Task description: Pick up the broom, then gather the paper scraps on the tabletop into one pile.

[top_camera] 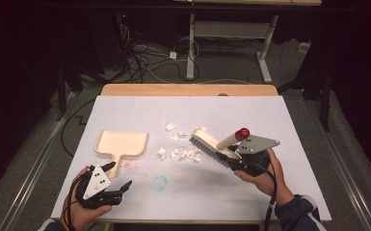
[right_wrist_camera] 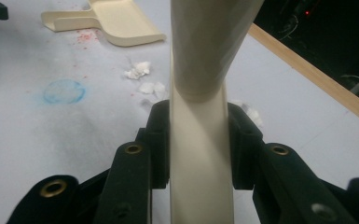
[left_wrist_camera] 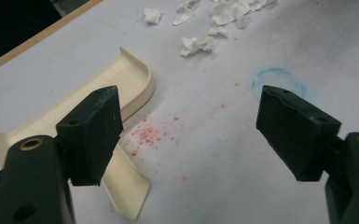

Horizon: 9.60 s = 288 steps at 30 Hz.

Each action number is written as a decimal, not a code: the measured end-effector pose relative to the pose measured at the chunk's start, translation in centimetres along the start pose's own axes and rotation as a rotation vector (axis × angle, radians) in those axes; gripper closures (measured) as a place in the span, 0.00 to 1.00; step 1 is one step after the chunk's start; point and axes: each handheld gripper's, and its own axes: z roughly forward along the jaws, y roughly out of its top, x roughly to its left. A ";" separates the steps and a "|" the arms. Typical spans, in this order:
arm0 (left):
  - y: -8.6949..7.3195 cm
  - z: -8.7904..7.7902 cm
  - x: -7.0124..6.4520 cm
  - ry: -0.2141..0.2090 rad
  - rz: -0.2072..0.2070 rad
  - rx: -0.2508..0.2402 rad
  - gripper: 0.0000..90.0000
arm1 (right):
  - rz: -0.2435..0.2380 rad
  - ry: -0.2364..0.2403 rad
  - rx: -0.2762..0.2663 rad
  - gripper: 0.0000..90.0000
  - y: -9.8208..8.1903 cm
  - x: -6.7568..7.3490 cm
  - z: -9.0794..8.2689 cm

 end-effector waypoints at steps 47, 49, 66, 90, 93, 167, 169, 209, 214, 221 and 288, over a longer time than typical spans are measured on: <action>-1.0 0.9 -0.3 -0.021 -0.034 0.071 0.24 | 0.019 -0.229 0.202 0.75 2.0 -9.0 8.9; -0.9 0.9 -0.3 -0.029 -0.031 0.071 0.24 | 0.028 -0.224 0.191 0.75 2.2 -9.0 9.0; -0.8 0.4 -0.1 -0.033 -0.019 0.066 0.25 | -0.009 -0.240 0.210 0.75 3.7 -9.3 11.0; -0.4 0.1 -0.2 -0.051 0.005 0.036 0.24 | -0.162 -0.180 0.268 0.75 1.9 -4.0 13.9; -0.3 0.1 -0.4 -0.052 0.013 0.041 0.24 | -0.196 -0.137 0.253 0.75 1.6 -3.0 12.6; -0.4 0.4 -0.9 -0.104 0.021 0.082 0.24 | -0.510 0.171 0.161 0.75 1.0 -0.1 10.3; -0.4 0.5 -0.9 -0.102 0.018 0.082 0.24 | -0.504 0.160 0.148 0.75 0.9 -0.5 9.9; -1.6 -1.2 -0.5 -0.044 -0.016 0.074 0.24 | 0.348 0.210 -0.016 0.75 5.3 3.4 9.7; -1.5 -1.0 -0.9 -0.052 0.006 0.081 0.24 | 0.364 0.233 0.047 0.75 4.0 4.5 11.9; -1.5 -0.7 -1.1 -0.061 0.017 0.092 0.24 | 0.415 0.147 0.078 0.75 2.6 3.1 12.8; -1.3 -0.4 -1.5 -0.080 0.036 0.107 0.24 | 0.550 0.123 0.077 0.75 1.2 2.0 11.1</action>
